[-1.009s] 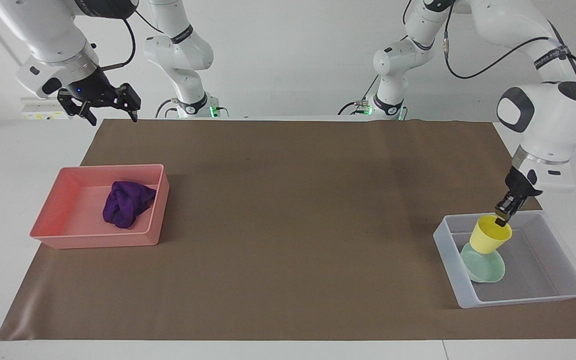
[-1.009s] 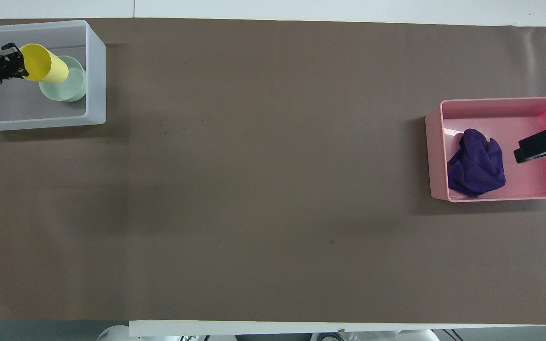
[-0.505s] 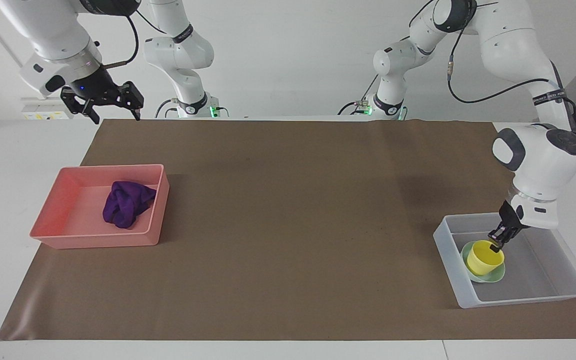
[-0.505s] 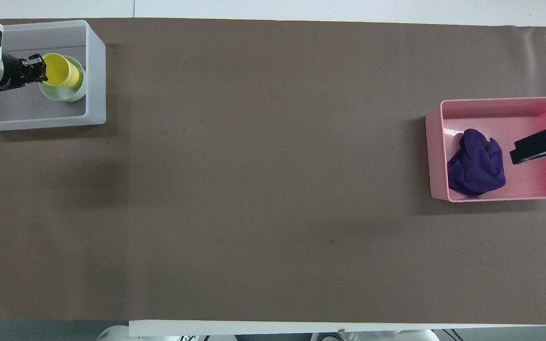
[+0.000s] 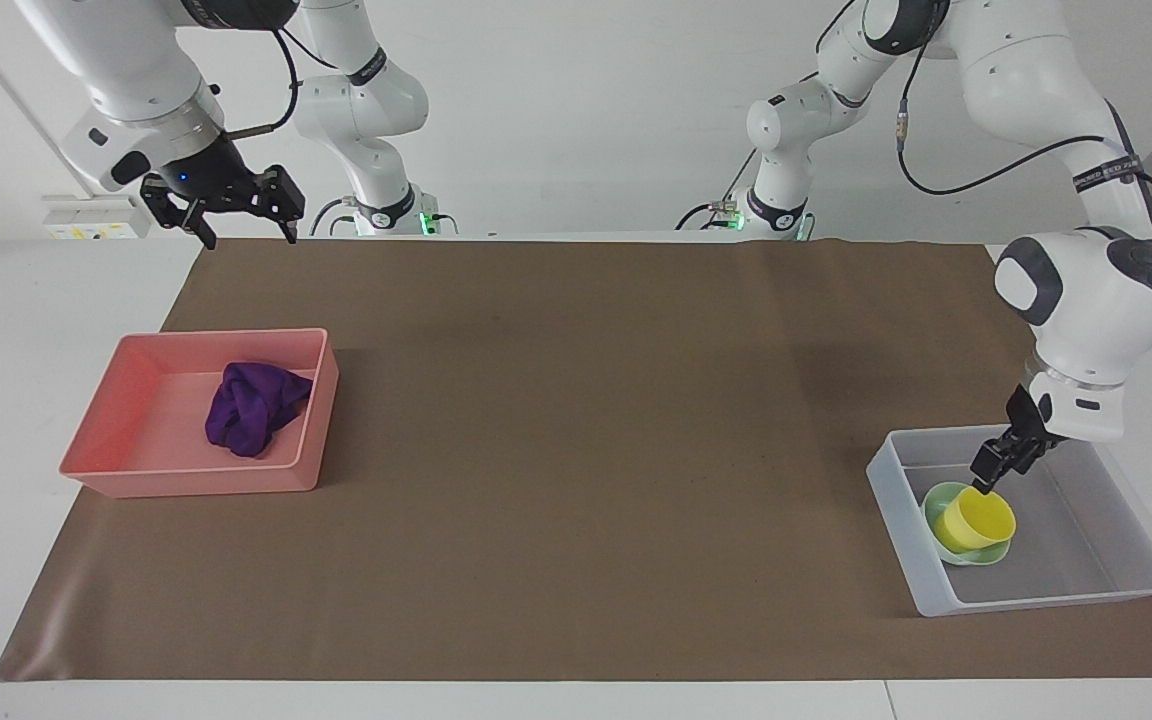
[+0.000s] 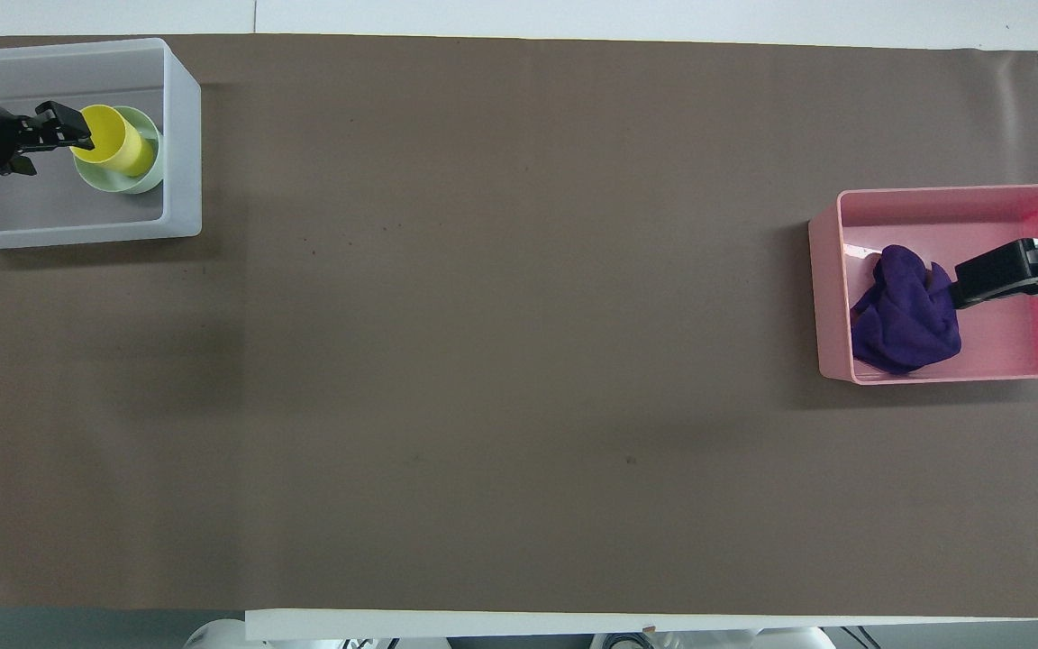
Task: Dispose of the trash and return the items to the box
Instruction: 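Open the left gripper and withdraw it from the white box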
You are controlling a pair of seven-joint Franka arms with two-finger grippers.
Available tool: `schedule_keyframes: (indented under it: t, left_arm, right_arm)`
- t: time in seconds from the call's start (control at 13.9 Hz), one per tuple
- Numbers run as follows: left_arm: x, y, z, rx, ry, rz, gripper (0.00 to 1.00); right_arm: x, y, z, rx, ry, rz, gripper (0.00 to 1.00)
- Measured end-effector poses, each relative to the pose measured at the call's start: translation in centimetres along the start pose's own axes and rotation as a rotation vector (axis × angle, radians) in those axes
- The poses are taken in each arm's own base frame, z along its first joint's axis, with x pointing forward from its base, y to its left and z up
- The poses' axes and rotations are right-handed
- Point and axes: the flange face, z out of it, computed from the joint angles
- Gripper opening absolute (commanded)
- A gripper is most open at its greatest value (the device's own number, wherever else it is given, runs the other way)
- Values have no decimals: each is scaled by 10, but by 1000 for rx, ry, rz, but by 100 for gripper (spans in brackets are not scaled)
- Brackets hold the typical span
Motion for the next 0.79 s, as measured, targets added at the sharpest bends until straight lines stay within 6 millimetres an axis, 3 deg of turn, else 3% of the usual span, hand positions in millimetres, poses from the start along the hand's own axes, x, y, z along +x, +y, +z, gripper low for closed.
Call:
schedule_keyframes:
  t: [0.43, 0.58, 0.79]
  left_arm:
    - [-73, 35, -128, 122, -145, 162, 100]
    - [-97, 45, -159, 100, -178, 176, 100]
    - [-118, 38, -191, 56, -218, 244, 100]
  right_arm:
    - [0, 3, 2, 3, -5, 6, 100]
    - [0, 0, 3, 3, -7, -1, 100]
    - [1, -3, 4, 2, -9, -6, 100]
